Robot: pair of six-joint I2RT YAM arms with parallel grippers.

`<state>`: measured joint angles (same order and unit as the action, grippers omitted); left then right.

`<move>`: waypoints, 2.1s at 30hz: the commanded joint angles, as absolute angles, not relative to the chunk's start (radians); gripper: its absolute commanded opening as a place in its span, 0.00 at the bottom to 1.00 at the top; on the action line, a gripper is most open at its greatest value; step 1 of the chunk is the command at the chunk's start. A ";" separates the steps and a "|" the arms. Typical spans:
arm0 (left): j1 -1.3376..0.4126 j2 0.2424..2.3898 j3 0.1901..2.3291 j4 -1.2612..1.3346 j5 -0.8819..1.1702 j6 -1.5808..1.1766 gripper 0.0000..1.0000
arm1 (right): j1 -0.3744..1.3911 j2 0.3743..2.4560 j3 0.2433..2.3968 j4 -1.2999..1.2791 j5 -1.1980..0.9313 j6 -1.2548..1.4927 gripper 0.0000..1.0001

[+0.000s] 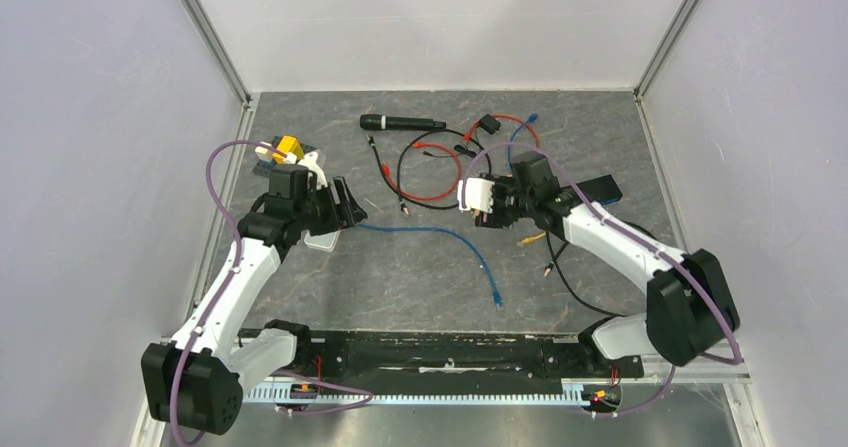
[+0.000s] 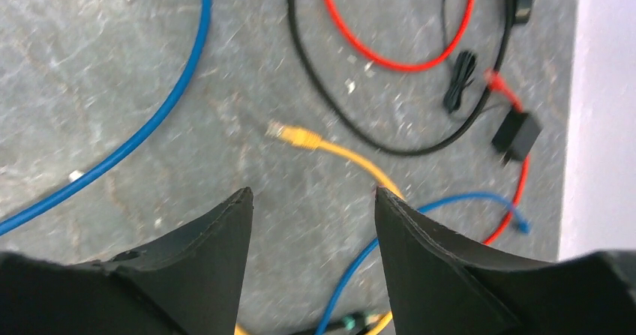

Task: Insert the plug into the switch port
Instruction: Pick up the connector from the center of the board.

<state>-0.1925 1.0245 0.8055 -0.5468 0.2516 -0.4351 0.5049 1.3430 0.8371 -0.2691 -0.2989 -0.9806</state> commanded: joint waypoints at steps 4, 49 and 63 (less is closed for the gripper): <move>-0.201 0.987 0.813 -0.551 0.197 -0.393 0.75 | 0.446 1.529 1.052 -0.350 -0.510 -1.192 0.62; -0.202 1.011 0.819 -0.571 0.126 -0.411 0.74 | 0.438 1.976 1.246 -0.549 -0.468 -1.458 0.18; -0.203 0.986 0.816 -0.581 0.095 -0.420 0.74 | 0.544 2.040 1.305 -0.629 -0.417 -1.228 0.30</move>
<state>-0.1986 1.0111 0.8055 -0.5835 0.1207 -0.4324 0.5369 1.9850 1.3251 -0.5381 -0.4675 -1.3201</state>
